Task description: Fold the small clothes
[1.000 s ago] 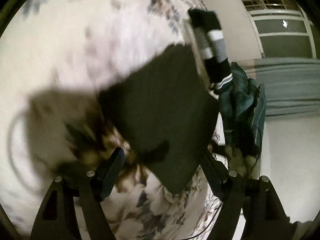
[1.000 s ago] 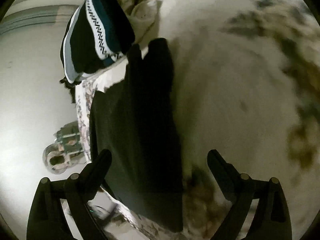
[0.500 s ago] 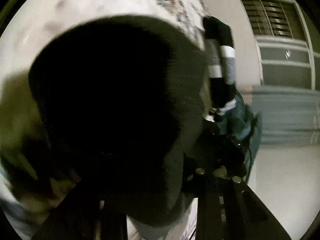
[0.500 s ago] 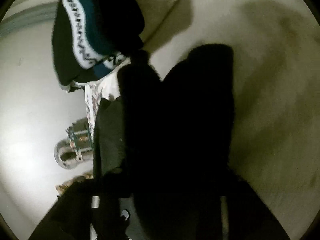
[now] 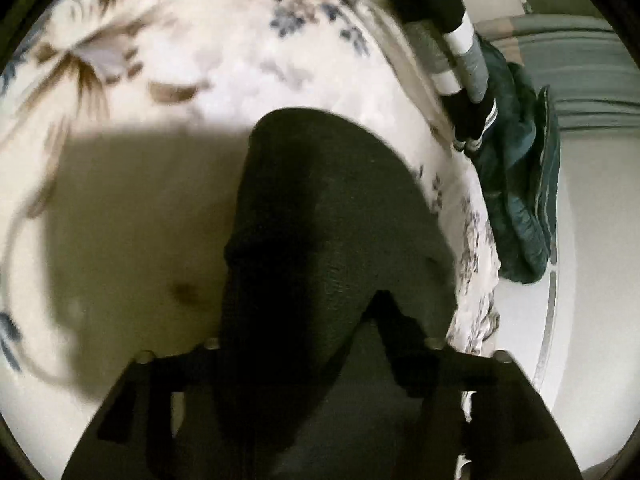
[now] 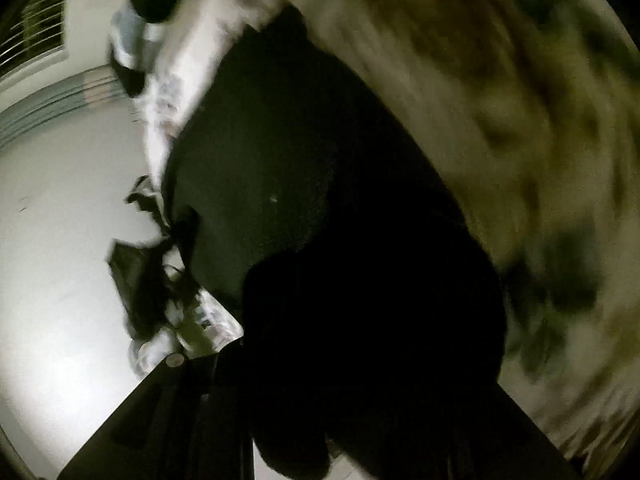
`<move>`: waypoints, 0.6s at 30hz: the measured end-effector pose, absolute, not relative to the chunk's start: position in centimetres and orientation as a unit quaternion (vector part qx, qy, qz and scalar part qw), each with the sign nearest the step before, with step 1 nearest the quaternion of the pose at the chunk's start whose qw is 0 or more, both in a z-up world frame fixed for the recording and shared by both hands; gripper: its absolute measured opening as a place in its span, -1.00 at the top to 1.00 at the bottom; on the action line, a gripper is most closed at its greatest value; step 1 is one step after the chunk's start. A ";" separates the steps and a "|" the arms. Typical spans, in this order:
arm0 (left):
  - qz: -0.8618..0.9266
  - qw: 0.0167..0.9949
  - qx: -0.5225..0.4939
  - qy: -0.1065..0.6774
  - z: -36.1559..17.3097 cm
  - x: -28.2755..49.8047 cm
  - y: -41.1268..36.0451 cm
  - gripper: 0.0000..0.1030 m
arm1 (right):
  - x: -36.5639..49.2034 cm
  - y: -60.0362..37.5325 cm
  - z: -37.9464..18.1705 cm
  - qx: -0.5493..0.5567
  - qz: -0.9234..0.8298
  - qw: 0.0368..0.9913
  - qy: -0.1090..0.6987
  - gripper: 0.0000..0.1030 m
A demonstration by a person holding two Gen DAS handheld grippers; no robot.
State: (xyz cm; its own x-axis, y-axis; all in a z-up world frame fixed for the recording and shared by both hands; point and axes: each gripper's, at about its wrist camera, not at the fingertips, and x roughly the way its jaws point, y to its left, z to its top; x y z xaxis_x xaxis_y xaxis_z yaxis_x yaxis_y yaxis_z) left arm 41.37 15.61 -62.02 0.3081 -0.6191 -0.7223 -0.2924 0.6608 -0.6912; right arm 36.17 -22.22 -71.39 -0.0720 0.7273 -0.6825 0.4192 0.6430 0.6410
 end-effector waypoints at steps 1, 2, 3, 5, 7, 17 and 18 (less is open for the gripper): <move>-0.114 0.707 -0.397 0.574 -62.0 41.2 15.8 -0.09 | 35.8 -22.4 -72.1 0.388 0.118 0.550 0.730 0.16; -0.112 0.708 -0.402 0.570 -61.8 41.0 16.0 -0.09 | 35.9 -22.8 -72.4 0.387 0.104 0.546 0.736 -0.06; -0.107 0.710 -0.407 0.564 -61.4 40.8 16.3 -0.09 | 36.0 -23.2 -72.3 0.388 0.101 0.542 0.738 -0.08; -0.094 0.724 -0.413 0.545 -59.8 40.1 16.9 -0.10 | 36.4 -24.0 -71.5 0.372 0.098 0.541 0.748 -0.09; -0.074 0.738 -0.401 0.538 -58.6 38.8 17.2 -0.11 | 36.9 -25.2 -69.6 0.339 0.097 0.549 0.758 -0.11; -0.012 0.765 -0.327 0.555 -59.1 34.1 17.3 -0.12 | 50.5 -12.9 -58.8 0.171 0.239 0.599 0.745 -0.13; -0.016 0.764 -0.330 0.554 -59.5 34.2 17.2 -0.12 | 52.8 -10.6 -58.4 0.151 0.259 0.602 0.740 -0.13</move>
State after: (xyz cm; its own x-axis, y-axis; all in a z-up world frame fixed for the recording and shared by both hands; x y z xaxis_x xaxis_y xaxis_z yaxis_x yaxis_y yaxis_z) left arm 34.24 17.22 -59.49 0.3859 -0.3902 -0.8360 -0.3414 0.7814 -0.5223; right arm 52.77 -10.55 -58.42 -0.2295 0.5353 -0.8129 -0.0891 0.8201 0.5652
